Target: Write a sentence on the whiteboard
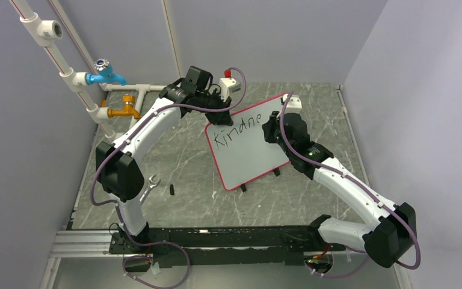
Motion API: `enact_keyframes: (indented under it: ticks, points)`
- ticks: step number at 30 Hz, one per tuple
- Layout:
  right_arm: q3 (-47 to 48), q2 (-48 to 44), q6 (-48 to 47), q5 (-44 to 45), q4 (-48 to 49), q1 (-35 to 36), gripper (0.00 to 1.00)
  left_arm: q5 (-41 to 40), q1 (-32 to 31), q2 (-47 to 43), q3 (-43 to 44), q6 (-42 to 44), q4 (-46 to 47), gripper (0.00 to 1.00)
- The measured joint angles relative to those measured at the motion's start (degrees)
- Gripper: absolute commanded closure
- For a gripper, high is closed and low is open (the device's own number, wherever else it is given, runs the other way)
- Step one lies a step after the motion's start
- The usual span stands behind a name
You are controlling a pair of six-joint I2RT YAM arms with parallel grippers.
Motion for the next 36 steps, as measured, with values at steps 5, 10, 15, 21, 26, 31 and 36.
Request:
enact_keyframes:
  ticks: [5, 10, 15, 21, 26, 31, 36]
  points:
    - [0.02, -0.04, -0.11, 2.60, -1.70, 0.00, 1.00, 0.04, 0.00, 0.00, 0.00, 0.00, 0.02, 1.00]
    - [0.83, -0.07, -0.24, 3.82, -3.34, 0.00, 1.00, 0.09, -0.07, 0.00, 0.00, 0.00, 0.04, 1.00]
    - [2.49, -1.20, -0.22, 3.82, -3.91, -0.04, 1.00, 0.11, -0.07, 0.00, 0.00, 0.00, 0.07, 1.00]
    - [3.39, -2.23, -0.09, 3.63, -3.28, -1.68, 1.00, 0.20, -0.07, 0.00, 0.00, 0.00, 0.07, 1.00]
    - [3.41, -2.10, -0.07, 2.75, -3.10, -4.13, 1.00, 0.22, -0.07, 0.00, 0.00, 0.00, 0.07, 1.00]
    - [3.61, -0.72, -0.07, 1.97, -2.47, -5.18, 1.00, 0.22, -0.07, 0.00, 0.00, 0.02, 0.07, 1.00]
    - [3.80, 0.90, -0.07, 0.70, -1.75, -5.46, 1.00, 0.24, -0.07, 0.00, 0.00, 0.02, 0.07, 1.00]
